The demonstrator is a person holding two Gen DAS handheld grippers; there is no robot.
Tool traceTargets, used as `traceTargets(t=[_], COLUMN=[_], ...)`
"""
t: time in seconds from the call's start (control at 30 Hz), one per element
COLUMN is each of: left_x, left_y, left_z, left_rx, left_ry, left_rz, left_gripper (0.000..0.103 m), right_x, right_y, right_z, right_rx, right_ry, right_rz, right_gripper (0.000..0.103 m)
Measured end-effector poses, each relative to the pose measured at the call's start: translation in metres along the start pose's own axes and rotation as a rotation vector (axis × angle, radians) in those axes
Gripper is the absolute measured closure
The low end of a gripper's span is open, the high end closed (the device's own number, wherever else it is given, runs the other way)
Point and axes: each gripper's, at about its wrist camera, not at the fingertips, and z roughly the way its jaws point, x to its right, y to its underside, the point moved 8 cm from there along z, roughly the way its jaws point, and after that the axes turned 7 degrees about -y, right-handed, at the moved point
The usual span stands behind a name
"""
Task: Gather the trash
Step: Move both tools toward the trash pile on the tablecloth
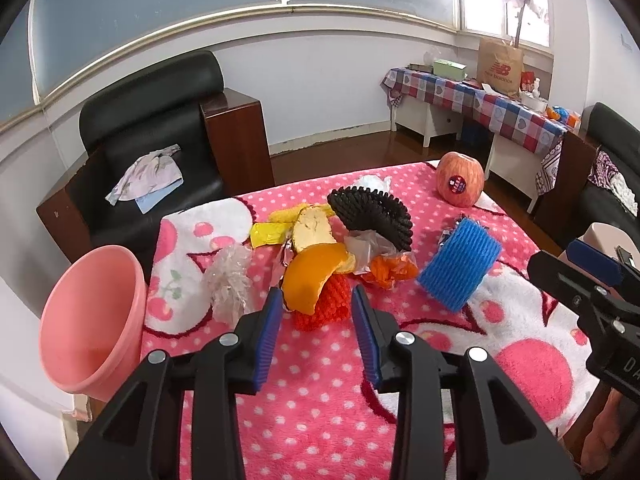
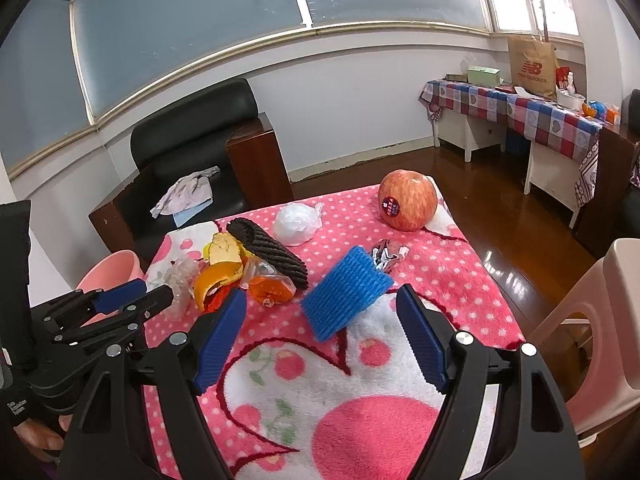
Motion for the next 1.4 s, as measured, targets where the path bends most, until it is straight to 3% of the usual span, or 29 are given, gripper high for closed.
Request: traceTargets(t=[0.83,1.4], left_x=[0.006,0.009], left_y=[0.003,0.006], left_z=[0.008,0.021], left_rx=[-0.013,-0.036], left_ry=[0.011,0.011], left_rz=[0.032,0.044], left_gripper=[0.050,0.044], right_x=[0.006,0.015], right_y=[0.004,0.007], right_z=[0.002,0.010], right_rx=[-0.005,-0.024], right_ry=[-0.006,-0.013], right_rz=[0.019,0.038], right_gripper=[0.026,0.027])
